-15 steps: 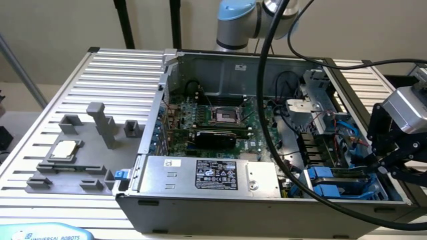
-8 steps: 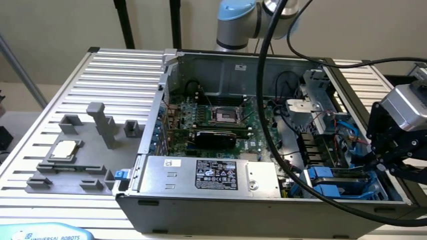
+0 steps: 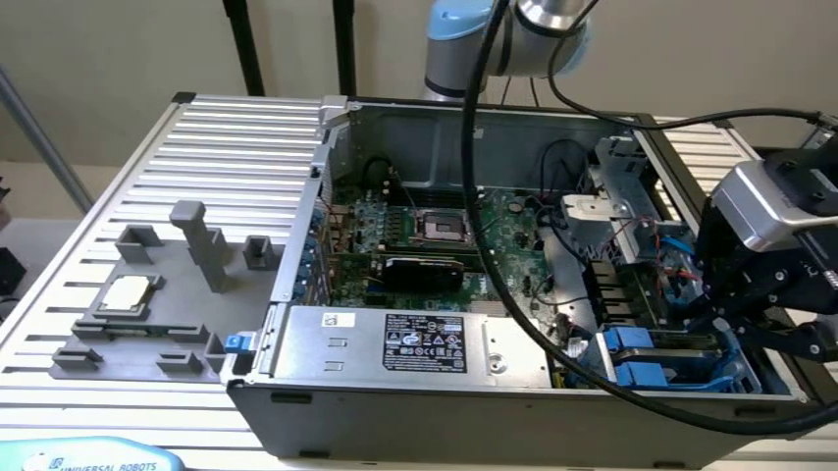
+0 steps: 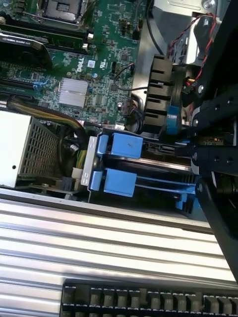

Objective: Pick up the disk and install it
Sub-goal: 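Insert the first disk wire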

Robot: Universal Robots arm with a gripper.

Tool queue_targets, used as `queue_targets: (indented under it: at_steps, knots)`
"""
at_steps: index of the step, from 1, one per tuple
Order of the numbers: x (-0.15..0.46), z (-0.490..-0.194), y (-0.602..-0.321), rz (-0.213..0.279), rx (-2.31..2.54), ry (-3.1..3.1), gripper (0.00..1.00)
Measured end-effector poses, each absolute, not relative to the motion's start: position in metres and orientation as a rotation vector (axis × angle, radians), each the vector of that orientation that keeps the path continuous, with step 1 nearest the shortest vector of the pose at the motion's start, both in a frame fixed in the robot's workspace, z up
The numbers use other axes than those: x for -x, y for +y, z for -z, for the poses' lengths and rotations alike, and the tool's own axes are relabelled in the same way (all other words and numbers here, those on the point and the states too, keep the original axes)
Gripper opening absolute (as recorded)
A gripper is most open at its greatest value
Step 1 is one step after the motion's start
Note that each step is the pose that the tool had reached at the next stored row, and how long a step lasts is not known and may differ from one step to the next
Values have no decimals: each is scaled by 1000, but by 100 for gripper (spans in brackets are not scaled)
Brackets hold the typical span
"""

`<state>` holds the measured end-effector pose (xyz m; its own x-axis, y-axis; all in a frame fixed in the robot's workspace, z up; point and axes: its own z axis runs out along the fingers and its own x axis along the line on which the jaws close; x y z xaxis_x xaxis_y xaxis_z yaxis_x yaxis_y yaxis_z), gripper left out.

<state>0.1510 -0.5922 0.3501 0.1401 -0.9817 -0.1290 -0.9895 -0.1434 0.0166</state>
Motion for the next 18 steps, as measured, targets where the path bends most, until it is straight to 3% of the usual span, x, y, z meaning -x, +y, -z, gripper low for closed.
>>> queue_targets:
  at_steps: [18]
  knots:
    - [-148, -344, -590, -123, 2260, 2126, 16]
